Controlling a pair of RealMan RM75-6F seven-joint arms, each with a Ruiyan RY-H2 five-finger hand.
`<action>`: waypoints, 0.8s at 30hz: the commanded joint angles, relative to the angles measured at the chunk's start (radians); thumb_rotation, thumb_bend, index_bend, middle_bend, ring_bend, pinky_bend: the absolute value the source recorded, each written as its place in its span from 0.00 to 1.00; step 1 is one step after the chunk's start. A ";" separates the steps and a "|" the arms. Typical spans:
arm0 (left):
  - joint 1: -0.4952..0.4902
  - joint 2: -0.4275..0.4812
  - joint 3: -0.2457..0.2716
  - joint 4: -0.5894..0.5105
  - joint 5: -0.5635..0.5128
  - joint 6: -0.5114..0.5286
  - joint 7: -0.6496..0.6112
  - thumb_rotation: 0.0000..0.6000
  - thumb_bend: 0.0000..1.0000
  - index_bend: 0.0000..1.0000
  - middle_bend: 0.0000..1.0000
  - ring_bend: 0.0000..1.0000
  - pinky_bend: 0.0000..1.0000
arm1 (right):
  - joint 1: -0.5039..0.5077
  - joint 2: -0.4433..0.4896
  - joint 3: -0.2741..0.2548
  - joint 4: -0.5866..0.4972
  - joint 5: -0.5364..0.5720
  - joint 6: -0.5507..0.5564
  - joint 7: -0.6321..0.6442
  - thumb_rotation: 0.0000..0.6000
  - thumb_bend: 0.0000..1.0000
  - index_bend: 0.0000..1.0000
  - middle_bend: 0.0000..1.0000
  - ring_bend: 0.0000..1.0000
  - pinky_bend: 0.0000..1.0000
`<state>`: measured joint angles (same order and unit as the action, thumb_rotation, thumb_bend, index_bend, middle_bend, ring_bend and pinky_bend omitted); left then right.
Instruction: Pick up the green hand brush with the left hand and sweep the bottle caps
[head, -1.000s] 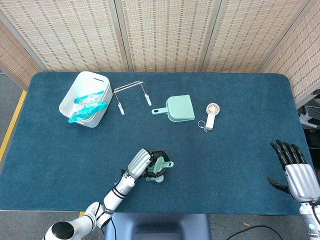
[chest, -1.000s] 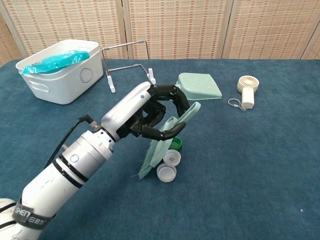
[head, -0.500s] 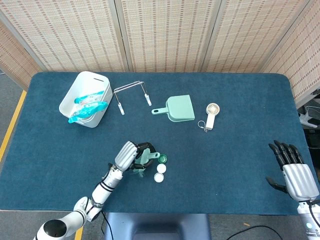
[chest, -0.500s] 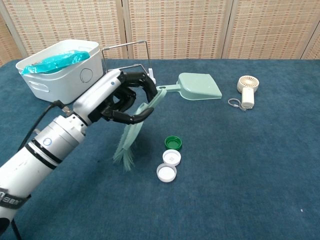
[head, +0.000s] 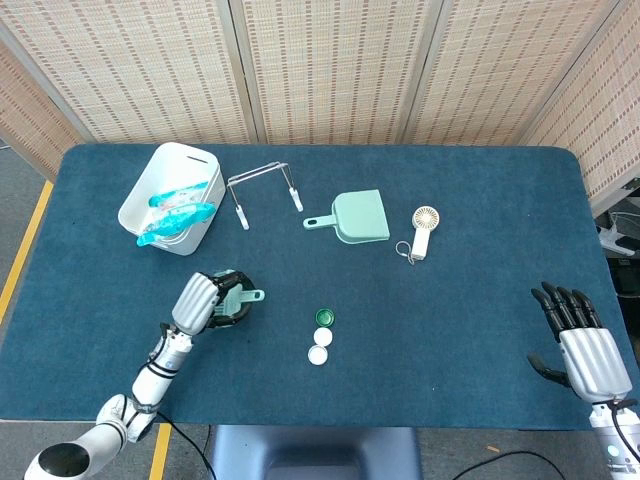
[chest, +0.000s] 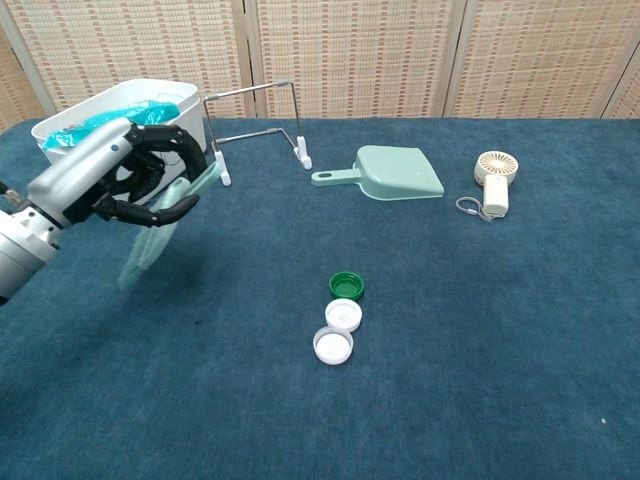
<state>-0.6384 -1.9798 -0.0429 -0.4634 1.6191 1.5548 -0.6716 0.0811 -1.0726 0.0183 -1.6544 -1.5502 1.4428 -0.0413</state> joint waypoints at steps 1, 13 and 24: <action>0.021 0.042 0.028 0.026 0.013 -0.008 0.051 1.00 0.72 0.73 0.87 0.83 1.00 | 0.001 -0.002 0.000 0.000 0.001 -0.002 -0.004 1.00 0.15 0.00 0.00 0.00 0.00; 0.050 0.121 0.159 -0.085 0.081 -0.191 0.224 1.00 0.68 0.68 0.83 0.83 1.00 | 0.006 -0.011 -0.004 -0.005 0.000 -0.013 -0.023 1.00 0.15 0.00 0.00 0.00 0.00; 0.048 0.145 0.139 -0.180 0.049 -0.253 0.209 1.00 0.37 0.06 0.19 0.79 0.99 | 0.006 -0.010 -0.003 -0.002 0.001 -0.011 -0.016 1.00 0.15 0.00 0.00 0.00 0.00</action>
<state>-0.5896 -1.8465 0.1023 -0.6235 1.6788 1.3165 -0.4525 0.0875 -1.0822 0.0149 -1.6567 -1.5495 1.4319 -0.0570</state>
